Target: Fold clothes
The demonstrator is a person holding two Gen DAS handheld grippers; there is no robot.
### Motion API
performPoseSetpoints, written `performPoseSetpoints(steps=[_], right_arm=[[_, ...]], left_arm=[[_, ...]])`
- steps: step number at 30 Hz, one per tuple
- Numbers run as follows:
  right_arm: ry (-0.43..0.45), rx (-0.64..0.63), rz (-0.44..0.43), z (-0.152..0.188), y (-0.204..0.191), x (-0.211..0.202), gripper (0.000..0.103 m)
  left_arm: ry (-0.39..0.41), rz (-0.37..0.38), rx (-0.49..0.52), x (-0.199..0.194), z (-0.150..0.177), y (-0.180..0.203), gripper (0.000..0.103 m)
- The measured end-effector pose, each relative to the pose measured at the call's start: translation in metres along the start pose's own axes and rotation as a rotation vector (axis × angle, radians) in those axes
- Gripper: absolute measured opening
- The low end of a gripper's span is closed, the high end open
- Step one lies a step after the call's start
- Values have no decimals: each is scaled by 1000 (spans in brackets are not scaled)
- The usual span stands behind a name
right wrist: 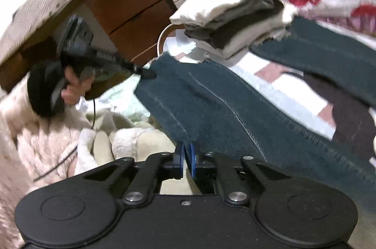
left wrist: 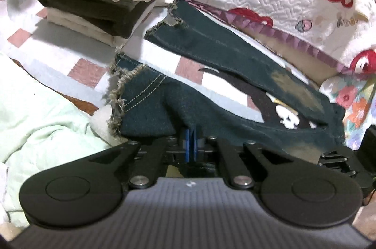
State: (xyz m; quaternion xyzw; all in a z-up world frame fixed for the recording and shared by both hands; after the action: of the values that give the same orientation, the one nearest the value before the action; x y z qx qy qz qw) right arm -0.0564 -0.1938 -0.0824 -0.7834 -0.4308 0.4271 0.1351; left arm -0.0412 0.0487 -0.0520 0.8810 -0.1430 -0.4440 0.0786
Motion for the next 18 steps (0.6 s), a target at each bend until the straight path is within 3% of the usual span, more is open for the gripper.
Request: performPoseSetpoints(steps=[4,6,7,9,10,11,13,15,18], right_arm=[[-36,-52,49,10,-9,5,9],[-49,-28,25,10,-7,5,9],[-56,-26,16,11,-6,6,9],[-71,-26,1,12,-5,8,10],[-79,-26,-6,13,-4,9,10],[-99,-40,-3,13,-5,11,11],[-124,-87,-1,12,-11,14,16],[-146,-138,2,10,-17,15,19],[-167,-144,-7,8,-16,17,19]], left_arm=[[-13,-23,-1,-3,7,2,3],[-16,-82,28,-8,10,3,3],[-18,-135,49,-9,11,2,2],[-36,-355,118,-13,13,-7,1],[-52,-396,99,-16,15,-14,1],[-55,-352,29,-18,18,-20,5],[-49,-150,-185,-19,26,-31,6],[-59,-42,-315,-15,36,-34,11],[-78,-20,-361,-9,44,-29,27]])
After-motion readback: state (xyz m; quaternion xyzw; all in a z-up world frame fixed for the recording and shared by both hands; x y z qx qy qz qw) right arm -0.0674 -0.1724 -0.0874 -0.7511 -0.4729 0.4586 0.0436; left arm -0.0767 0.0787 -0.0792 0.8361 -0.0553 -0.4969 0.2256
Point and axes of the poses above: each gripper's, at about its wrist camera, not at the fingertips, and x roughly the way its jaws point, y to its right, z to its underside, the point moved 5 cm from there along x, roughly the way its jaws point, and after that the axes turned 11 degrees about x, right-handed, at the moved point
